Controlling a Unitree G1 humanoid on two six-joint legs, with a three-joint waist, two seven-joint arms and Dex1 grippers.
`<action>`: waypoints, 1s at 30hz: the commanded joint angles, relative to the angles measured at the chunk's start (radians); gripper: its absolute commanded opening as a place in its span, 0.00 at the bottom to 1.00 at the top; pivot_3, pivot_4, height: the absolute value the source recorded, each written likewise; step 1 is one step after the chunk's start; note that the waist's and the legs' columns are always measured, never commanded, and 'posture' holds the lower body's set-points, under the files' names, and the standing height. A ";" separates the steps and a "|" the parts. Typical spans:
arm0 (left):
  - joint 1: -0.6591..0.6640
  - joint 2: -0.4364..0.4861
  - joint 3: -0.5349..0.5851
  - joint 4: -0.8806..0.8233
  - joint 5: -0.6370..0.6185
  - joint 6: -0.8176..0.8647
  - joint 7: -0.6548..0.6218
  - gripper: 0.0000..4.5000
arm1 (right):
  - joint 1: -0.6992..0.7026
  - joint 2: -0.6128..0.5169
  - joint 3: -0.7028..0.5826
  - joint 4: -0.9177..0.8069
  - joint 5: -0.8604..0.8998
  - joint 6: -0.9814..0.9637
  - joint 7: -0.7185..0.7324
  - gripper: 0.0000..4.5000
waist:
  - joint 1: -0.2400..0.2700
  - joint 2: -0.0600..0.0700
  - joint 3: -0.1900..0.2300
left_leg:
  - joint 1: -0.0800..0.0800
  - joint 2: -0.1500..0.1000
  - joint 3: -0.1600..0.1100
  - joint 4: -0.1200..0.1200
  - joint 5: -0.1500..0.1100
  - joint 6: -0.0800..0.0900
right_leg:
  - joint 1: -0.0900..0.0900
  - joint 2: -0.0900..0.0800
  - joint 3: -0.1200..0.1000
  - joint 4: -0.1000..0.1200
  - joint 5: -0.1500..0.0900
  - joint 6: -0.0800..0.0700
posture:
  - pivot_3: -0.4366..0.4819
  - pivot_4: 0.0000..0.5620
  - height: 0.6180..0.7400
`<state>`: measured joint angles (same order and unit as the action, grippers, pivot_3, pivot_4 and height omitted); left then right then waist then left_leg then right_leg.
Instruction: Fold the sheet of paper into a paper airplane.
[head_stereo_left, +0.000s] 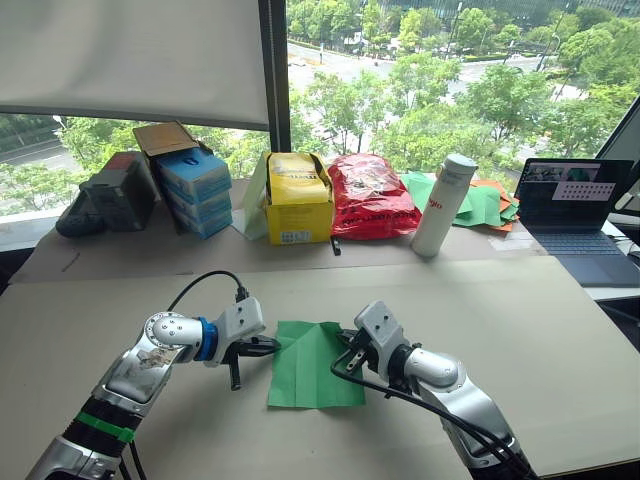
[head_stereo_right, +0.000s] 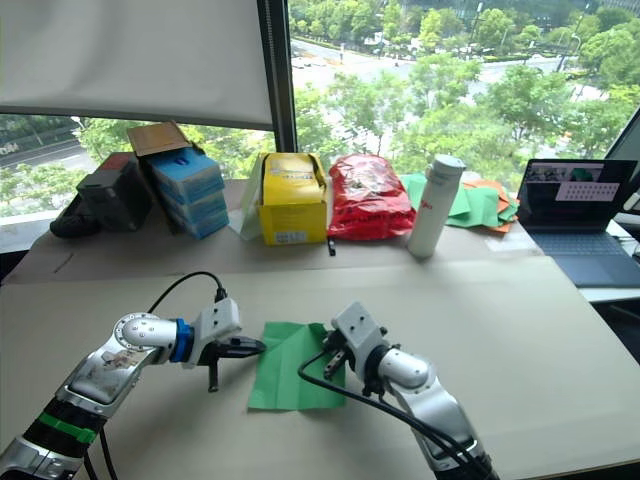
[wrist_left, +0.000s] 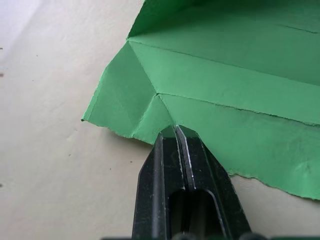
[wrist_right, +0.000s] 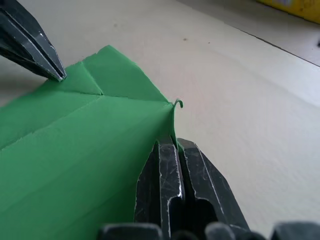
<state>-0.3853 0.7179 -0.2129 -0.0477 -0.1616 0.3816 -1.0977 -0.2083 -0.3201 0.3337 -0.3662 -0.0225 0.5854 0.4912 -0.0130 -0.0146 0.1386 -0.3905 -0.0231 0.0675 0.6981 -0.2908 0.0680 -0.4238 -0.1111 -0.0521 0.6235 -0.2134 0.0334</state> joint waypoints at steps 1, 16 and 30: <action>-0.031 -0.011 0.013 0.009 -0.013 -0.011 -0.006 0.00 | 0.003 -0.031 0.042 -0.049 -0.072 -0.080 -0.023 0.00 | 0.000 0.000 0.000 | 0.000 0.000 0.000 0.000 0.000 0.000 | 0.000 0.000 0.000 0.000 0.000 0.000 | 0.48 0.27 1.00; -0.160 -0.094 -0.023 0.072 0.002 -0.013 -0.018 0.00 | -0.085 -0.132 0.201 0.038 -0.258 -0.135 0.089 0.00 | 0.007 -0.003 0.002 | -0.001 0.000 0.000 0.004 0.000 0.001 | 0.001 0.001 0.000 0.000 -0.001 0.001 | 0.48 0.27 1.00; -0.276 -0.217 -0.166 0.255 0.152 -0.144 0.026 0.00 | -0.081 -0.120 0.195 0.029 -0.279 -0.106 0.132 0.00 | 0.007 -0.004 0.001 | 0.000 0.000 0.000 0.005 0.000 0.001 | 0.002 0.002 0.000 0.001 -0.001 0.001 | 0.48 0.27 1.00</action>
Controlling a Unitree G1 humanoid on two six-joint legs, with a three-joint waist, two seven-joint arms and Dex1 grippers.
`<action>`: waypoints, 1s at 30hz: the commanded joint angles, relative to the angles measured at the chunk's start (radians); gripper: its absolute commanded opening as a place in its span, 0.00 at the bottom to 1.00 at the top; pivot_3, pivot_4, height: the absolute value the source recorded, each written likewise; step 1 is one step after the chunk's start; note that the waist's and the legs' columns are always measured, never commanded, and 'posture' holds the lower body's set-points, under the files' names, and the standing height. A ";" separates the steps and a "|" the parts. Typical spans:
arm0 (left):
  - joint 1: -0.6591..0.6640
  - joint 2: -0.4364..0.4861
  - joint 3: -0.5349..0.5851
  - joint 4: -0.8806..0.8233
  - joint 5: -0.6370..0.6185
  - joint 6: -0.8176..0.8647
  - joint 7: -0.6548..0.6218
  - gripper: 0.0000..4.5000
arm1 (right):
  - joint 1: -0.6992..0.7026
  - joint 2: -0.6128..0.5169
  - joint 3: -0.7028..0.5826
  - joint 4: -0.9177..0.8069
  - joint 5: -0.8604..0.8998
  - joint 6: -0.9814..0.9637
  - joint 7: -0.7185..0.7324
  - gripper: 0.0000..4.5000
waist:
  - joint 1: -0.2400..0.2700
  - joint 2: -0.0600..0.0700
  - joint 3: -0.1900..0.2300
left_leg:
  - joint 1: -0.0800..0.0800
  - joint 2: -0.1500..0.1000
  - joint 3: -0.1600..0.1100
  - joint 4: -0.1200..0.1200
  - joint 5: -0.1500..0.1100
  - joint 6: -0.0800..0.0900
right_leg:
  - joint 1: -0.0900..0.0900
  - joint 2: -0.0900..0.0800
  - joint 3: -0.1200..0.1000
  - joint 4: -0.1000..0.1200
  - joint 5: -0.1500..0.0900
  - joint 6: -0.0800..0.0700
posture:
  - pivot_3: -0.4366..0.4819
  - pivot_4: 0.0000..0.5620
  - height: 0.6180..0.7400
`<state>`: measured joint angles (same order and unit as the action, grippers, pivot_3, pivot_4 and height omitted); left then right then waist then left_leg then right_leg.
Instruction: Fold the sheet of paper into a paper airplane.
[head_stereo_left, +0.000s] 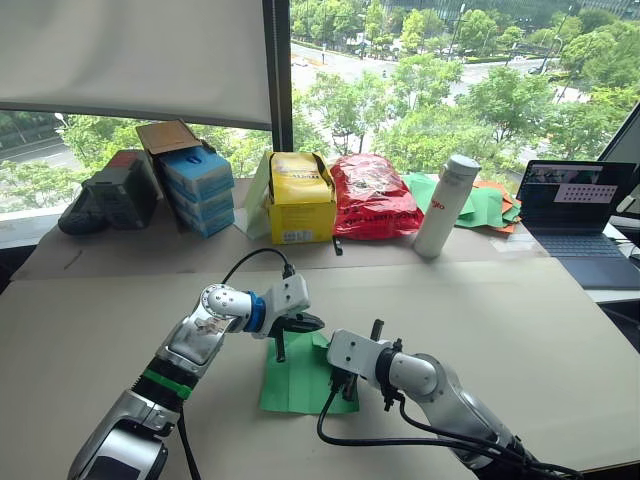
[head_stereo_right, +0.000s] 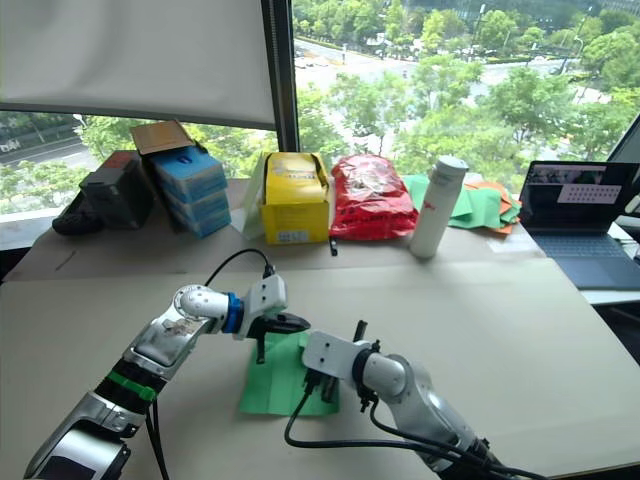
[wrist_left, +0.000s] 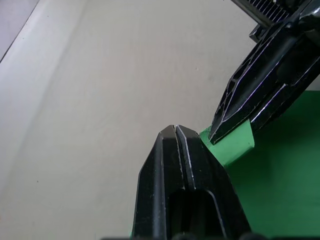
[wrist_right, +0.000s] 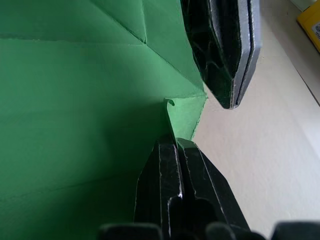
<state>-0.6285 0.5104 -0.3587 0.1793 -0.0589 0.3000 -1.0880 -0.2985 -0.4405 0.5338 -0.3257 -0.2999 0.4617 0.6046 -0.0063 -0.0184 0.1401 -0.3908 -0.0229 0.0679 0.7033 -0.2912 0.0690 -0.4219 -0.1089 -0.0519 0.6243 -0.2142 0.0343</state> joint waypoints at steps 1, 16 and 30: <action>-0.038 -0.013 -0.031 0.046 0.066 -0.081 0.021 0.00 | 0.009 0.001 -0.007 -0.014 -0.001 0.019 0.020 0.00 | 0.000 0.000 0.000 | 0.000 0.000 0.000 0.000 0.000 0.000 | 0.000 0.000 0.000 0.000 0.000 0.000 | 0.48 0.27 1.00; -0.005 0.001 -0.111 0.134 0.195 -0.196 -0.021 0.00 | 0.002 0.017 -0.033 -0.040 0.019 0.082 0.037 0.00 | 0.003 -0.001 -0.001 | 0.001 0.000 0.000 0.001 -0.001 0.001 | 0.001 0.000 0.000 0.000 0.000 0.000 | 0.48 0.27 1.00; 0.007 -0.012 -0.098 0.157 0.202 -0.241 0.011 0.00 | -0.059 0.113 -0.271 -0.164 0.340 0.331 0.110 0.49 | 0.002 -0.001 -0.001 | 0.001 0.001 0.000 0.001 -0.001 0.001 | 0.001 0.000 0.000 0.001 0.000 0.000 | 0.48 0.27 1.00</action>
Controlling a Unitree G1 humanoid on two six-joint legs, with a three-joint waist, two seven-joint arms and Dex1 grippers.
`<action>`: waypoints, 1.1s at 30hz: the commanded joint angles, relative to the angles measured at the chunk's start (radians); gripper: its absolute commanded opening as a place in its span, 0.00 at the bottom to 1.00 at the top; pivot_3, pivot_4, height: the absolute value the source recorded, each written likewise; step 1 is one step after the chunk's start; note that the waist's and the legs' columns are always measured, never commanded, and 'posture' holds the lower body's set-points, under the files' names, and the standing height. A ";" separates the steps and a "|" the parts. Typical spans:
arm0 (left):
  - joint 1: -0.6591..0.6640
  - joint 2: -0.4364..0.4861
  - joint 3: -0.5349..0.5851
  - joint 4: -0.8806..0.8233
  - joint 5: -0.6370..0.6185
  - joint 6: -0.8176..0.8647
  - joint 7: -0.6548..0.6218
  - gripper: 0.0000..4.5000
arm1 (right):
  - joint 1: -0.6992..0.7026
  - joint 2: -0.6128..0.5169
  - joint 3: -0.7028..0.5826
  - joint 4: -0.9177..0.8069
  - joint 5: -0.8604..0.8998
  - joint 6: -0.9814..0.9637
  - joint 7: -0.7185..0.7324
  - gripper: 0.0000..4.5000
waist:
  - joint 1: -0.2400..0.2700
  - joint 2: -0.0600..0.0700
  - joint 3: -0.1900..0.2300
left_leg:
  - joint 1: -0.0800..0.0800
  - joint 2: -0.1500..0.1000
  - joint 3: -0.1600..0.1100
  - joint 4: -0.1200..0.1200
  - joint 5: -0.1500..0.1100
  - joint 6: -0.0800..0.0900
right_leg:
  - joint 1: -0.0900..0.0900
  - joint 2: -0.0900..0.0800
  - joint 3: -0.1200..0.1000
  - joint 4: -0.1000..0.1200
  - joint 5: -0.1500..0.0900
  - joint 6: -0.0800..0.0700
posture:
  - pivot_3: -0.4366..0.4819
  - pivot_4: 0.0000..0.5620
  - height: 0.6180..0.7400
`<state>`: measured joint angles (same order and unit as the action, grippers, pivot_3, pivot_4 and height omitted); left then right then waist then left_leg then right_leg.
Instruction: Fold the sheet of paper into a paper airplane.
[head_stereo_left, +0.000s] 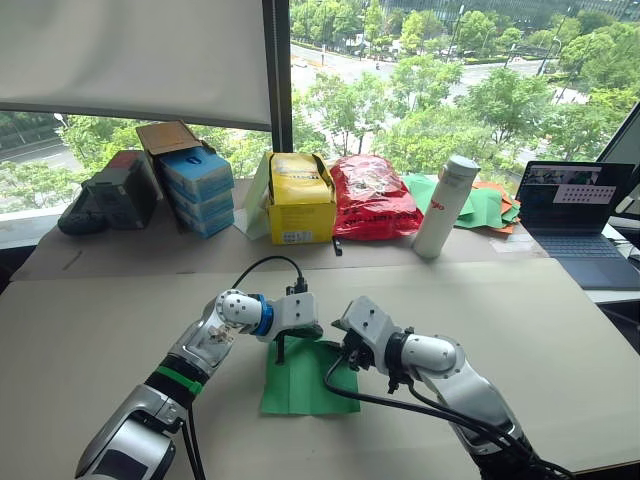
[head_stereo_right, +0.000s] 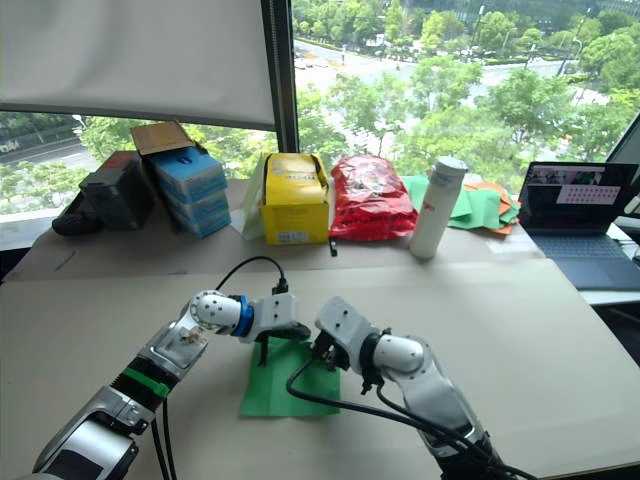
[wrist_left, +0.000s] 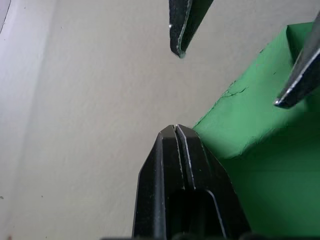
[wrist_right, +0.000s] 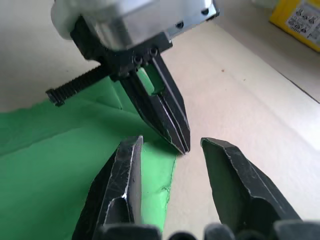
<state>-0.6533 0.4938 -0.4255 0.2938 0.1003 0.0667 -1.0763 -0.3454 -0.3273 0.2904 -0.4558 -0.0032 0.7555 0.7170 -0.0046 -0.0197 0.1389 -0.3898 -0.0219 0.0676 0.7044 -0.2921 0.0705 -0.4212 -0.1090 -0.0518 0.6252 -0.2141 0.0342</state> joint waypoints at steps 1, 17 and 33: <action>0.038 0.001 -0.026 0.044 0.036 -0.016 0.001 0.00 | -0.012 -0.008 -0.022 -0.027 0.046 0.041 -0.005 0.49 | 0.000 0.000 0.000 | 0.000 0.000 0.000 0.000 0.000 0.000 | 0.000 0.000 0.000 0.000 0.000 0.000 | 0.48 0.27 1.00; 0.134 0.022 0.027 0.016 0.020 -0.027 0.007 0.00 | -0.032 0.036 0.108 0.163 -0.020 -0.005 -0.147 0.00 | -0.010 0.000 -0.001 | 0.001 0.000 0.000 0.000 0.000 0.000 | 0.000 0.000 0.000 0.000 0.000 0.000 | 0.48 0.27 1.00; 0.126 0.004 0.024 0.003 0.020 0.002 0.016 0.00 | -0.040 0.018 0.160 0.235 -0.022 0.168 -0.168 0.00 | -0.008 0.000 -0.006 | 0.003 0.000 0.000 0.000 0.000 0.000 | 0.002 -0.001 0.001 0.000 0.000 0.000 | 0.48 0.27 1.00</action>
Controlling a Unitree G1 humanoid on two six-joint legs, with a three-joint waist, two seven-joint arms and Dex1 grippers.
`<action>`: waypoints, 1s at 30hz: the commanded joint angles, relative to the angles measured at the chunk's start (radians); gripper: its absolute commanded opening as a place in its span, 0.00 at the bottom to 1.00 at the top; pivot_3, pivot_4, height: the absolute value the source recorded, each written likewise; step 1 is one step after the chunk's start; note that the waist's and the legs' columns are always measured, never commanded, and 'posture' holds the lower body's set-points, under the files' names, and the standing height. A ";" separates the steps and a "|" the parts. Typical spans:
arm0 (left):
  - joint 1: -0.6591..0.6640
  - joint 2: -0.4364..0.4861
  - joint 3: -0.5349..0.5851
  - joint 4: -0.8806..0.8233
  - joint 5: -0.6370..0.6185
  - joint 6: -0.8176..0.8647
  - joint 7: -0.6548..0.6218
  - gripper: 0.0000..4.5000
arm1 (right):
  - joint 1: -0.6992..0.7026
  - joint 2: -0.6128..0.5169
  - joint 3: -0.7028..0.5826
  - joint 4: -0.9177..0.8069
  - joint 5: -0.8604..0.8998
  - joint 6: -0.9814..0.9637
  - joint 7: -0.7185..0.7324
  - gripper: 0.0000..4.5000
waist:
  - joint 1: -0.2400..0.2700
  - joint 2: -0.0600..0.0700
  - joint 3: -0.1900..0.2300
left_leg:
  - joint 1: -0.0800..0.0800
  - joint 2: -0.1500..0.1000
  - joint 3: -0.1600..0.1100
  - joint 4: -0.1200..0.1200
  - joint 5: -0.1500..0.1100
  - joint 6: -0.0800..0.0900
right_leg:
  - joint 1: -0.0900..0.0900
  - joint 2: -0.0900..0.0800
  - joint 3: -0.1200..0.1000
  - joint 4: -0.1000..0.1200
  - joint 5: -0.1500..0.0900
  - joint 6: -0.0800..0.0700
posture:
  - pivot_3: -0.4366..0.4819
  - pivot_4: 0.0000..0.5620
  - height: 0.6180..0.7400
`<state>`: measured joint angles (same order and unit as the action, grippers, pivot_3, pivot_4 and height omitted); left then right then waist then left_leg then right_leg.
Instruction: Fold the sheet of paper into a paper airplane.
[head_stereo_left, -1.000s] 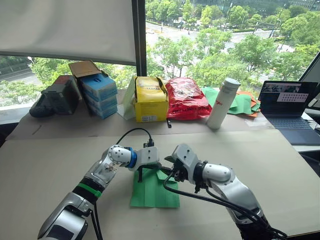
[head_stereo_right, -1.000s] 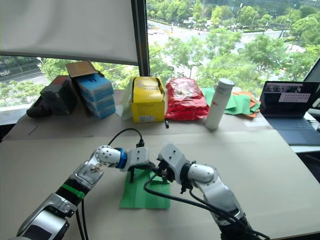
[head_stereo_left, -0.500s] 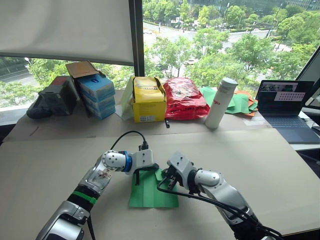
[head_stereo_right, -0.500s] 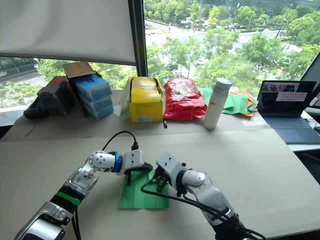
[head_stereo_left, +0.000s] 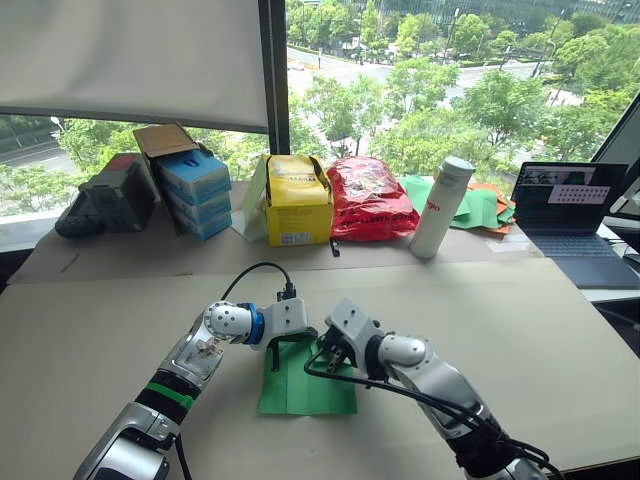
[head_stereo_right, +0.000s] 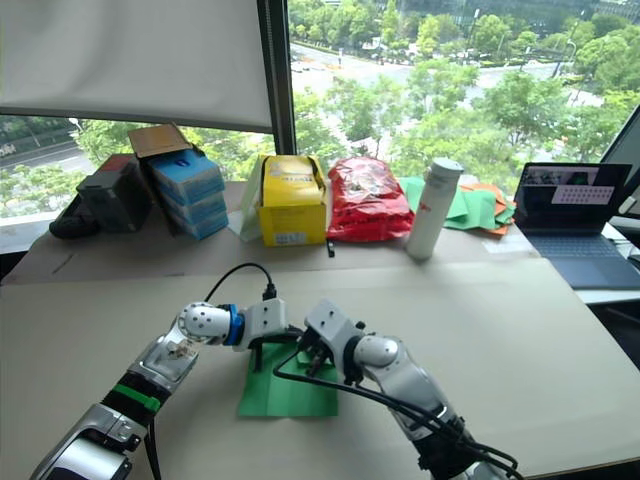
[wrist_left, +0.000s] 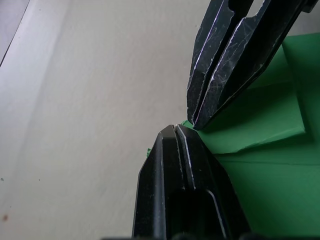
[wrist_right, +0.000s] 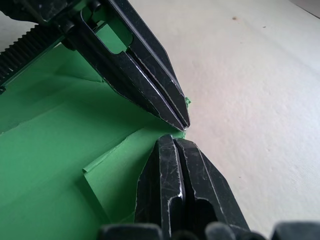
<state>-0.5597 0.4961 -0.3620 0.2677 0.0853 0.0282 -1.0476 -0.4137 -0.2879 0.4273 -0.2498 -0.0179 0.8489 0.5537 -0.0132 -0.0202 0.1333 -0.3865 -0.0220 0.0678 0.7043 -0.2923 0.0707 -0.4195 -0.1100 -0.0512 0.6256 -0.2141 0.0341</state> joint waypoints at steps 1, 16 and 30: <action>0.032 0.000 -0.039 0.026 0.033 0.045 -0.011 0.00 | 0.029 -0.023 0.023 0.027 -0.006 0.083 -0.005 0.00 | 0.001 0.000 -0.001 | 0.000 0.000 0.000 0.000 0.000 0.000 | 0.000 0.000 0.000 0.000 0.000 0.000 | 0.48 0.27 1.00; 0.038 0.001 -0.044 0.009 0.037 0.059 -0.005 0.00 | 0.146 -0.157 0.006 -0.171 0.045 0.182 0.020 0.00 | 0.011 0.000 -0.004 | 0.002 0.000 0.000 0.000 -0.002 0.004 | 0.002 -0.002 0.000 -0.002 0.000 0.000 | 0.48 0.27 1.00; 0.034 0.000 -0.053 0.001 0.037 0.064 -0.008 0.00 | 0.251 -0.258 -0.037 -0.329 0.104 0.272 0.004 0.00 | 0.024 -0.001 -0.004 | 0.002 0.000 -0.001 0.000 -0.006 0.009 | 0.002 -0.004 0.000 -0.004 0.000 0.000 | 0.48 0.27 1.00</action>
<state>-0.5527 0.4842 -0.3780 0.2383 0.0856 0.0651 -1.0390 -0.2031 -0.5234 0.3748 -0.6030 0.0653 1.0550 0.5558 0.0110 -0.0210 0.1291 -0.3841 -0.0217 0.0670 0.7044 -0.2981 0.0800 -0.4179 -0.1137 -0.0519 0.6207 -0.2142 0.0343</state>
